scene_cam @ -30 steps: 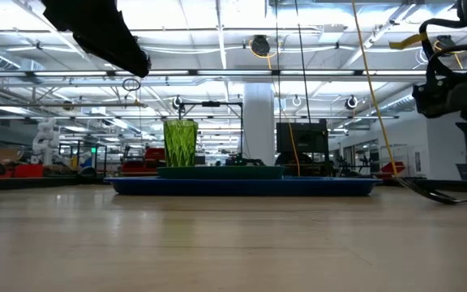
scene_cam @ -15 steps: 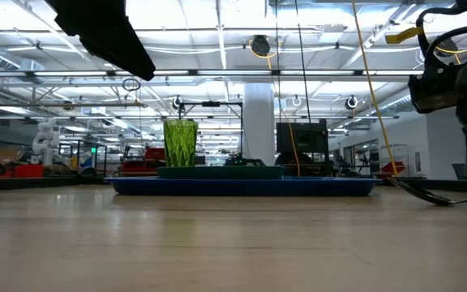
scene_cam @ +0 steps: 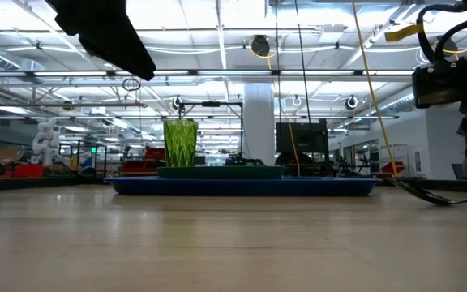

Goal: Pick and place plate/cup/fork/spoon on tray
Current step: Put the blue spoon to the right of the blue fork on the blue serving tray

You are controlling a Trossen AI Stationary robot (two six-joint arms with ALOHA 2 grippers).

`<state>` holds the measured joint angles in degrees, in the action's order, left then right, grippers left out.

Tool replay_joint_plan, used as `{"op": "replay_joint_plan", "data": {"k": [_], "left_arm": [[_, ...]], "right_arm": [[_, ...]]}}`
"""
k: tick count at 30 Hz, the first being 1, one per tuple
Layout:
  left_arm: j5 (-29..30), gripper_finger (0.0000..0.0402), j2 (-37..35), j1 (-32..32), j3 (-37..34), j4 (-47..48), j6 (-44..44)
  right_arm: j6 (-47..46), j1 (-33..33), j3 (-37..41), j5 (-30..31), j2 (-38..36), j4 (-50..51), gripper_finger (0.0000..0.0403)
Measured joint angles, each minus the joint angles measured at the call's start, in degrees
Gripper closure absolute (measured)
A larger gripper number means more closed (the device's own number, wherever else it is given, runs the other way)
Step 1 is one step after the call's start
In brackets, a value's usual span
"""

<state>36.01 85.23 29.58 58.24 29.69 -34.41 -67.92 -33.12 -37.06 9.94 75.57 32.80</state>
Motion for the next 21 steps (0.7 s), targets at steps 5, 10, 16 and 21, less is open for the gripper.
{"op": "replay_joint_plan", "data": {"k": [5,10,16,21], "left_arm": [[0.0,0.0238,0.0,0.3,0.0,0.0,-0.3],[0.0,0.0238,0.0,0.3,0.0,0.0,0.0],[0.0,0.0238,0.0,0.3,0.0,0.0,0.2],[0.0,0.0238,0.0,0.3,0.0,0.1,0.2]], "right_arm": [[0.9,0.0,0.0,0.7,0.0,0.0,0.0312],[0.2,-0.8,0.0,0.6,0.0,-0.4,0.0312],[-0.1,-3.0,-0.1,2.6,0.0,-1.8,0.0312],[-0.4,-4.9,-0.1,4.8,1.3,-1.9,0.0312]]}}
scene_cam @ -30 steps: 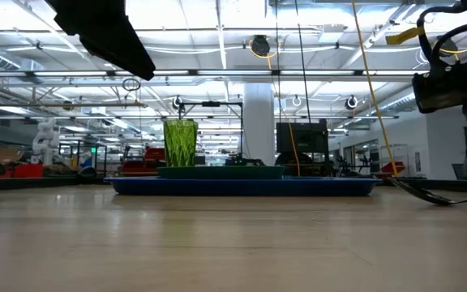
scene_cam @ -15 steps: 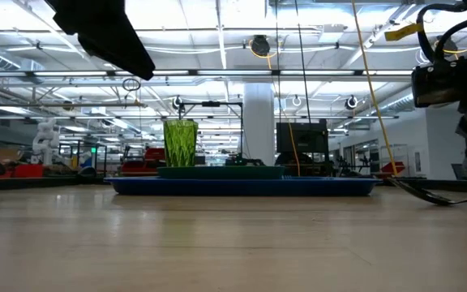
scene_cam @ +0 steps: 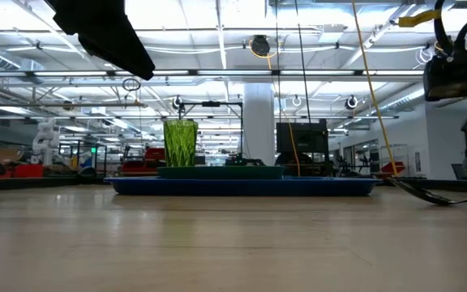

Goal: Pick and place plate/cup/fork/spoon on tray
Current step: Put the blue spoon to the right of the blue fork on the blue serving tray

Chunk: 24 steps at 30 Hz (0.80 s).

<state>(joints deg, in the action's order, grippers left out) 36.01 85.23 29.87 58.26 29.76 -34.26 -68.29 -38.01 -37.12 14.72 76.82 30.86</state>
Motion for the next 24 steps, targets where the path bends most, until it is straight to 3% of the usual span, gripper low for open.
{"op": "replay_joint_plan", "data": {"k": [14,24], "left_arm": [[0.0,0.0238,0.0,0.0,0.0,0.1,0.5],[0.0,0.0238,0.0,0.0,0.0,0.1,1.0]], "right_arm": [[2.5,-0.9,-0.2,1.2,5.3,-0.9,0.0316],[-0.9,-0.8,0.0,0.7,4.4,-0.3,0.0396]]}}
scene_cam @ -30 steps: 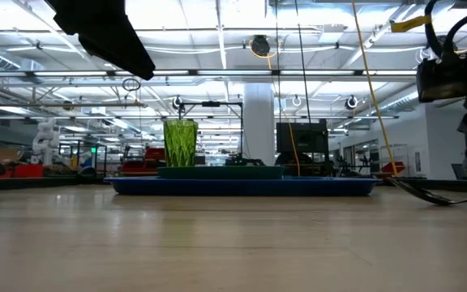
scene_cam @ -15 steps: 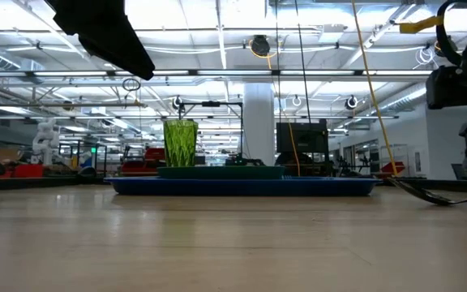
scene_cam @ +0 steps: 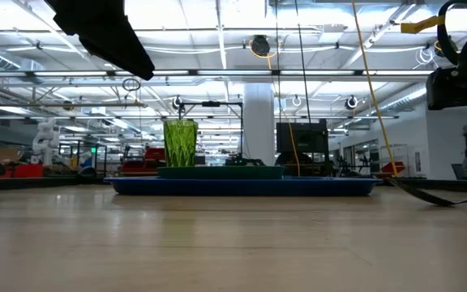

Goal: Pick and place plate/cup/fork/spoon on tray
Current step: Put the blue spoon to the right of the blue fork on the blue serving tray

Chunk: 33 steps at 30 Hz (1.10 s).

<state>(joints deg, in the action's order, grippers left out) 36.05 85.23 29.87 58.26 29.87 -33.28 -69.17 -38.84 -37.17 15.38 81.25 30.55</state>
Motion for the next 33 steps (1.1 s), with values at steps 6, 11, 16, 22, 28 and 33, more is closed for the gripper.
{"op": "replay_joint_plan", "data": {"k": [6,11,16,22,28,33], "left_arm": [[0.0,0.0238,0.0,0.0,0.0,0.1,1.1],[0.0,0.0238,0.0,0.0,0.0,0.1,1.8],[0.0,0.0238,0.0,0.0,0.0,0.7,2.5],[0.5,0.0238,0.0,0.0,0.0,1.1,3.3],[0.6,0.0238,0.0,0.0,0.0,1.6,3.9],[0.6,0.0238,0.0,0.4,0.0,1.7,4.5]], "right_arm": [[-2.7,1.0,0.0,-0.2,0.0,-0.1,0.0395],[-3.7,2.2,-0.9,2.8,-1.5,0.8,0.04],[-2.1,3.0,-3.9,9.0,-4.5,0.7,0.04],[-2.0,5.8,-7.7,18.4,-7.4,2.6,0.0401],[6.3,11.8,-8.1,26.9,-8.3,-6.4,0.0401],[17.5,18.9,-8.1,28.2,-7.9,-15.5,0.0401]]}}
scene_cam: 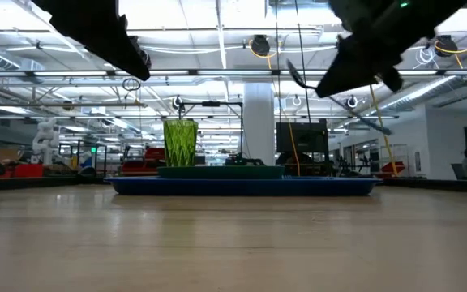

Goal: Pick and place plate/cup/fork/spoon on tray
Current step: Put the blue spoon to the right of the blue fork on the blue serving tray

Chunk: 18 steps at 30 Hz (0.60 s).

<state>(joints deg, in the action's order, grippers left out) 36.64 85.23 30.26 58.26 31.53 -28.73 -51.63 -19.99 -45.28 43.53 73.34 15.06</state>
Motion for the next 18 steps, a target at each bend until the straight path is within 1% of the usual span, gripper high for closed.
{"op": "replay_joint_plan", "data": {"k": [5,7,11,18], "left_arm": [[0.0,0.0238,0.0,0.3,0.0,0.0,0.2],[0.0,0.0238,0.0,0.4,0.0,0.0,0.1],[0.0,0.0238,0.0,0.5,0.0,0.0,0.1],[0.0,0.0238,0.0,0.5,0.0,-0.1,-0.7]], "right_arm": [[8.3,7.6,0.0,-0.5,0.0,-3.8,0.0401],[10.3,10.5,0.0,-2.6,0.0,-4.9,0.0401],[12.6,15.5,0.0,-7.8,0.0,-6.2,0.0401],[13.7,20.9,0.0,-9.3,0.0,-9.0,0.0401]]}}
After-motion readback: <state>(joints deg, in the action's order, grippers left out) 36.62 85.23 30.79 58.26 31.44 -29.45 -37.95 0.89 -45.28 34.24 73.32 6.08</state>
